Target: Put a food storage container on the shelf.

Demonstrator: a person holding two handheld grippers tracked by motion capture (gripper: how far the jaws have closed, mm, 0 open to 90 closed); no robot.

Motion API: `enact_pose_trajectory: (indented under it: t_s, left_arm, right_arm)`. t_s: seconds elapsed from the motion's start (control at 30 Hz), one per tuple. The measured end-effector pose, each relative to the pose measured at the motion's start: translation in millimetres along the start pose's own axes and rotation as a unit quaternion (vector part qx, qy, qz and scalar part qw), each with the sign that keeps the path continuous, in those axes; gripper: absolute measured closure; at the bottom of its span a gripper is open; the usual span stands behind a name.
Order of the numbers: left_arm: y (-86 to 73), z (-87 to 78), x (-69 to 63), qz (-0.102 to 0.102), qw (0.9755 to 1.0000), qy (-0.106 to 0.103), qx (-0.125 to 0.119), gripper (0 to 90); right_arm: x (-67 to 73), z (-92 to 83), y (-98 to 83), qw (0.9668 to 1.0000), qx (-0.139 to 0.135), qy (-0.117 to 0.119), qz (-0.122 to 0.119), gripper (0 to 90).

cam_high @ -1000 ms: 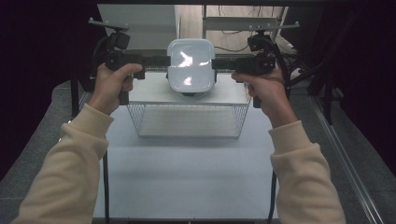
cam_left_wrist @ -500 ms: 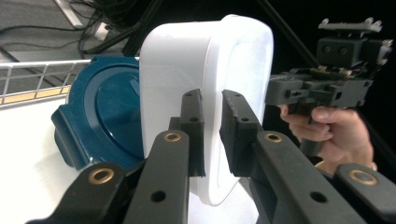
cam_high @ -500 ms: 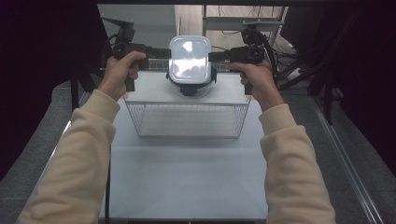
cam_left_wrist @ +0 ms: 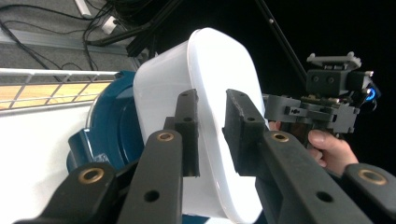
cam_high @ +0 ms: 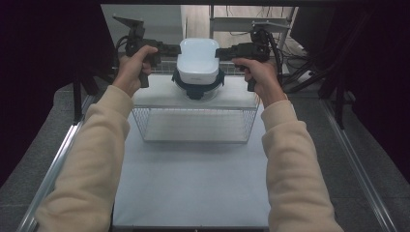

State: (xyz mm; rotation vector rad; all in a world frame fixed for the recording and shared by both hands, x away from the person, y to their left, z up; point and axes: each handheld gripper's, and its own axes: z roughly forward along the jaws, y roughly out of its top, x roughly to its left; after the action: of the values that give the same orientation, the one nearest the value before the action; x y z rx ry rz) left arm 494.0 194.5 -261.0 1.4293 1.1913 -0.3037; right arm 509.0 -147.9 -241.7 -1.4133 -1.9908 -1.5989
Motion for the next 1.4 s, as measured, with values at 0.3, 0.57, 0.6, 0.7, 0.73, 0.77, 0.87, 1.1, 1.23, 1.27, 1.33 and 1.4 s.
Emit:
enact_pose_trajectory:
  t_s: [0.3, 0.57, 0.6, 0.7, 0.73, 0.77, 0.87, 1.1, 1.23, 1.27, 1.33, 1.4]
  left_arm:
    - [-1.9, 8.3, 7.1, -0.001, 0.9998, 0.018, -0.002, 67.3]
    - [-18.1, -16.7, -12.1, 0.083, 0.9927, 0.067, -0.055, 37.4]
    - [-24.1, -21.9, -14.9, 0.097, 0.9910, 0.072, -0.057, 36.2]
    - [-45.3, -36.4, -22.8, 0.136, 0.9854, 0.086, -0.057, 32.5]
    - [-53.1, -41.5, -24.9, 0.150, 0.9826, 0.094, -0.055, 31.6]
    - [-61.2, -46.2, -26.5, 0.159, 0.9809, 0.097, -0.057, 30.7]
    - [-87.0, -58.4, -29.7, 0.183, 0.9761, 0.104, -0.054, 29.5]
    - [-162.4, -73.8, -31.8, 0.232, 0.9659, 0.109, -0.038, 25.9]
    - [-207.7, -78.1, -22.6, 0.241, 0.9653, 0.099, -0.019, 24.2]
    - [-218.0, -78.7, -18.5, 0.242, 0.9650, 0.101, -0.015, 23.7]
    - [-236.4, -78.7, -8.2, 0.239, 0.9644, 0.114, -0.009, 23.6]
    - [-252.5, -76.1, 2.7, 0.232, 0.9639, 0.130, 0.001, 23.6]
  right_arm:
    - [-6.5, 6.3, -2.3, 0.9997, -0.020, -0.012, 0.010, 70.1]
    - [13.6, -17.9, -12.5, 0.9919, -0.068, -0.072, -0.079, 41.5]
    - [17.2, -24.2, -15.5, 0.9900, -0.069, -0.075, -0.097, 40.7]
    - [26.0, -42.8, -29.3, 0.9839, -0.077, -0.071, -0.145, 38.3]
    - [28.6, -48.5, -35.1, 0.9816, -0.076, -0.072, -0.160, 37.5]
    - [30.7, -54.0, -41.8, 0.9792, -0.076, -0.073, -0.173, 36.7]
    - [33.9, -67.9, -63.9, 0.9733, -0.069, -0.073, -0.206, 34.7]
    - [26.5, -94.4, -123.7, 0.9675, -0.058, -0.068, -0.236, 29.4]
    - [19.8, -104.0, -164.6, 0.9595, -0.055, -0.081, -0.264, 28.1]
    - [17.5, -106.1, -174.5, 0.9580, -0.054, -0.083, -0.269, 27.9]
    - [11.7, -108.9, -192.7, 0.9563, -0.054, -0.087, -0.274, 27.7]
    - [4.8, -109.8, -208.3, 0.9565, -0.055, -0.091, -0.272, 27.7]
